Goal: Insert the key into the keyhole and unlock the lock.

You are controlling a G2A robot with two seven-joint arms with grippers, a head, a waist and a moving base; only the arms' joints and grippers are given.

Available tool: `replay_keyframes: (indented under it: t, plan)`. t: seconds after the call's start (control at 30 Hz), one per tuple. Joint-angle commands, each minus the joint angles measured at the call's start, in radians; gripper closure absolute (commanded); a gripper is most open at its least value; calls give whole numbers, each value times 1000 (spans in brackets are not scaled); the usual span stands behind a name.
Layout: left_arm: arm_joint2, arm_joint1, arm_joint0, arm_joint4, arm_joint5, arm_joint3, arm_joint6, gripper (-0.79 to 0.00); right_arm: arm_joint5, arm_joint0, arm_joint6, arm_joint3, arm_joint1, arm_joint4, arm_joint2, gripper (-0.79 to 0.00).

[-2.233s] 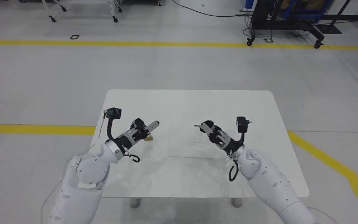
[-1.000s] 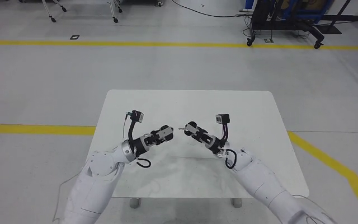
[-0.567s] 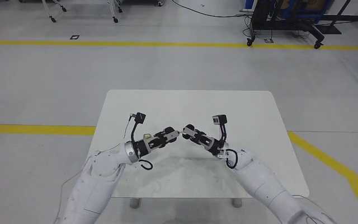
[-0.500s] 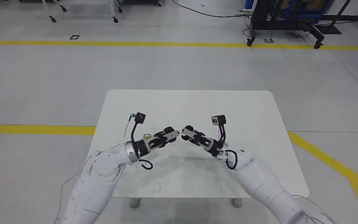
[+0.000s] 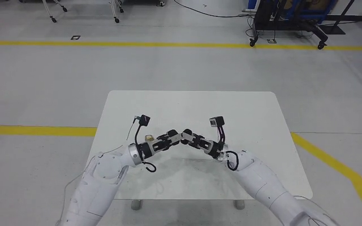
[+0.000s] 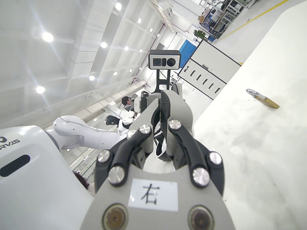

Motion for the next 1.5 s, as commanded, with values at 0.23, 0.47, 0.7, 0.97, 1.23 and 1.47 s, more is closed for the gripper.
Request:
replay_keyframes:
  t: [0.23, 0.47, 0.7, 0.97, 1.23, 1.47]
  plan:
    - [3, 4, -3, 4, 6, 0, 13, -209, 4, -6, 19, -1, -2, 0, 14, 0]
    - [7, 7, -4, 14, 7, 1, 16, 0, 6, -16, 28, -4, -1, -1, 29, 0]
    - [16, 10, -8, 12, 9, 2, 6, 0, 7, -25, 34, -12, 0, -5, 43, 0]
    - [16, 13, -4, 3, 5, 0, 13, 0, 17, -31, 36, -14, -2, -11, 53, 0]
    - [16, 17, -5, -20, 4, -3, 7, -369, 21, -33, 26, -10, -5, -17, 64, 0]
    - [20, 19, -10, -29, 7, 1, -4, -179, 22, -33, 27, -7, -7, -22, 71, 0]
